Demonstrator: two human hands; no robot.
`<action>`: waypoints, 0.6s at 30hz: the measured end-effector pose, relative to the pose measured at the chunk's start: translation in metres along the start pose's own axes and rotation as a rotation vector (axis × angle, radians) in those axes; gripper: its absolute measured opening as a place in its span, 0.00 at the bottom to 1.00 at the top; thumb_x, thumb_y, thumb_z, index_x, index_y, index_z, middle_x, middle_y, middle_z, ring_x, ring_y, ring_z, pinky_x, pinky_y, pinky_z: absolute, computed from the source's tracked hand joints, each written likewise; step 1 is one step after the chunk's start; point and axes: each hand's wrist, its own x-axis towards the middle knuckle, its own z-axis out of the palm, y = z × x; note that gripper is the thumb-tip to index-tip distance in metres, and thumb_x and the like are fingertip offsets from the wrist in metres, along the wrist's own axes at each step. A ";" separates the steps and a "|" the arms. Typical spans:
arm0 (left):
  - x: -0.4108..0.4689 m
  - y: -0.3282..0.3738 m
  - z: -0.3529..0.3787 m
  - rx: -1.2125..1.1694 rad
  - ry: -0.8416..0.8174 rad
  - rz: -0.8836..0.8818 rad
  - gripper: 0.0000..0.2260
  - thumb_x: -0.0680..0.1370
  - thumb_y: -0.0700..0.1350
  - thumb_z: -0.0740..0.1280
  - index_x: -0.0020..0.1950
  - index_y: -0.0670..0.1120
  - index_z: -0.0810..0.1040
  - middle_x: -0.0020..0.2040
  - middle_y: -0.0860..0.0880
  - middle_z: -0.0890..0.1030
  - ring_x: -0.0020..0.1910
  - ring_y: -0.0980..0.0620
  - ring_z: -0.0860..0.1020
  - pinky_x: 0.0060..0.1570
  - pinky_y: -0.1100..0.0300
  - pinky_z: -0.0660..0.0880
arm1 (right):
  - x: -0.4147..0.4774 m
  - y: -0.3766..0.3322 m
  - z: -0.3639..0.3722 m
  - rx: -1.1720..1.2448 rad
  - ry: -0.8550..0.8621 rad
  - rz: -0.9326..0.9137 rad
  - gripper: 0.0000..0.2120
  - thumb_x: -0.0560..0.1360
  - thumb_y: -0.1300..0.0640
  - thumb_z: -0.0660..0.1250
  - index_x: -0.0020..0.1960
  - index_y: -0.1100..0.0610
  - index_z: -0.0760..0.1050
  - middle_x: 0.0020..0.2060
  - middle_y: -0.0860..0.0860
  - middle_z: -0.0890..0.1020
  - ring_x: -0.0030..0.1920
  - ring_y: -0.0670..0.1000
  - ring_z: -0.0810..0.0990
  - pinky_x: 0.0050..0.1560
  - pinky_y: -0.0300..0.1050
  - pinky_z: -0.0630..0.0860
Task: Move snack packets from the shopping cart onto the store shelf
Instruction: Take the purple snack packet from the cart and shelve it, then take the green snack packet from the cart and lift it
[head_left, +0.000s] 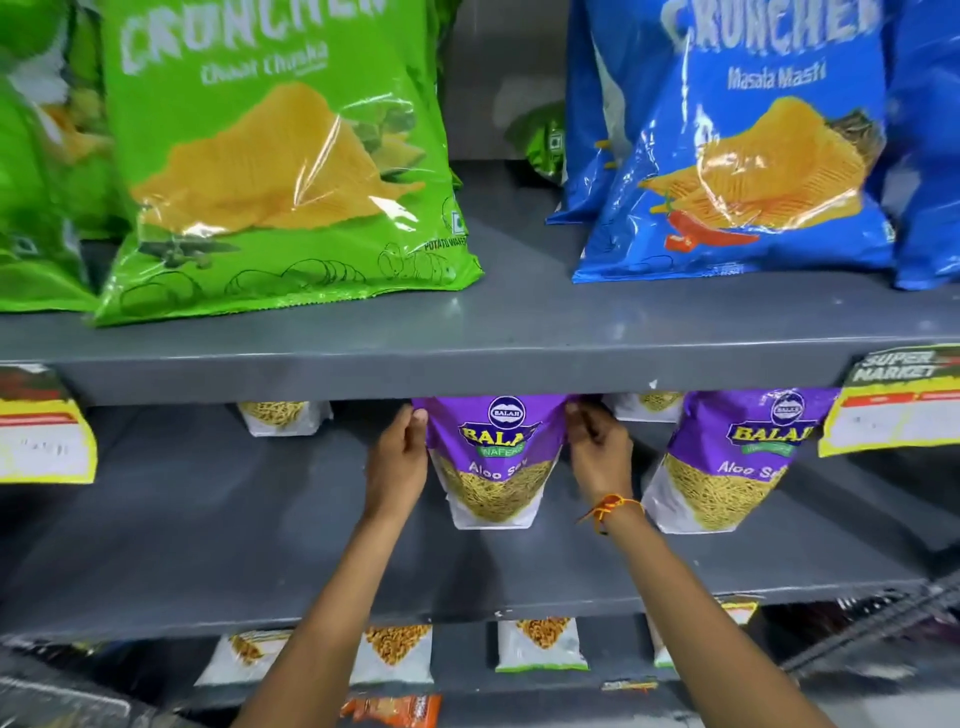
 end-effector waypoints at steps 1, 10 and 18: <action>-0.002 0.003 -0.001 -0.005 0.006 0.010 0.20 0.74 0.58 0.51 0.50 0.46 0.74 0.45 0.49 0.79 0.47 0.42 0.80 0.44 0.57 0.69 | -0.003 -0.001 -0.002 -0.028 0.003 -0.015 0.08 0.74 0.55 0.63 0.49 0.58 0.77 0.41 0.58 0.82 0.41 0.49 0.76 0.45 0.45 0.74; -0.097 0.002 -0.049 -0.069 0.128 -0.093 0.14 0.78 0.47 0.59 0.61 0.44 0.72 0.51 0.47 0.78 0.52 0.48 0.77 0.49 0.66 0.68 | -0.108 0.004 -0.011 0.008 0.052 -0.048 0.05 0.74 0.59 0.64 0.49 0.59 0.73 0.39 0.53 0.77 0.33 0.37 0.77 0.34 0.21 0.68; -0.208 -0.055 -0.176 0.060 0.368 -0.265 0.21 0.73 0.57 0.59 0.57 0.44 0.75 0.48 0.48 0.78 0.49 0.49 0.76 0.48 0.61 0.68 | -0.213 -0.022 0.073 0.034 -0.409 -0.058 0.09 0.75 0.59 0.62 0.39 0.47 0.70 0.29 0.44 0.74 0.30 0.39 0.74 0.32 0.29 0.68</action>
